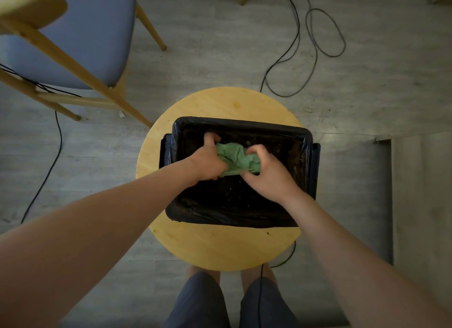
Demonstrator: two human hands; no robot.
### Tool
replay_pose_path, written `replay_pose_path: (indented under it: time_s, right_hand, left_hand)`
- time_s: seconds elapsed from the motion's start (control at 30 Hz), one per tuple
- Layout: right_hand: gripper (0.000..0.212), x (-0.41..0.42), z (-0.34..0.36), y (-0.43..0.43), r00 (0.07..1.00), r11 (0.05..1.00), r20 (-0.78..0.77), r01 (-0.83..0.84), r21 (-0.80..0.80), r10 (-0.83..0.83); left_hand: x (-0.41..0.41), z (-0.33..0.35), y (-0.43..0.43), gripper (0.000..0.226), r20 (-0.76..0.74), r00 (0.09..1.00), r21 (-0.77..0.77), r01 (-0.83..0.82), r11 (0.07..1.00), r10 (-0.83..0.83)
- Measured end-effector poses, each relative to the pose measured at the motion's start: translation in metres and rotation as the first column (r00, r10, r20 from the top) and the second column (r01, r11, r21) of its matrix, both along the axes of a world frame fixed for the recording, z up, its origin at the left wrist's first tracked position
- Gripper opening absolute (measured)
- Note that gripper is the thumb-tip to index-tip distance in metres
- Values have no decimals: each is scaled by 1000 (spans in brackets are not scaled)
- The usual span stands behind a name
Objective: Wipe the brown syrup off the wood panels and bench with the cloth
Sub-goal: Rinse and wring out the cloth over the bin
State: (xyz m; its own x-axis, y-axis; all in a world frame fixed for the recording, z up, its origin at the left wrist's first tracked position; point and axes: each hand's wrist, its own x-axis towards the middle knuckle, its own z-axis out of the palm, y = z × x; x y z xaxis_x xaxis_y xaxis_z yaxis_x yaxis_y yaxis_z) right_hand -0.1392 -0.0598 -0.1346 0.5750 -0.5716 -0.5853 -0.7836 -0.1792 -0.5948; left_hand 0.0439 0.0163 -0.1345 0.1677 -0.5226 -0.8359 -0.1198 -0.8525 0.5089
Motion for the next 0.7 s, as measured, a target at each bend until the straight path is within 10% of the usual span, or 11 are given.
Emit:
replay_pose_path:
  time_s: [0.37,0.57,0.7]
  right_hand:
    - [44,-8,36,-9,931,866,170,364,-344,-323]
    - [42,-6,51,-30,796,650,228,594,-474,-561]
    - [28,-9,43,-28,895,791,62,421,-444,-442]
  left_hand:
    - [13,38,-1,52,260,899,96,339,936,-352]
    - [9,42,7,10,227,558,337,724,601,-799]
    - [-7,28,6,26,143,396,446,792,416,-907]
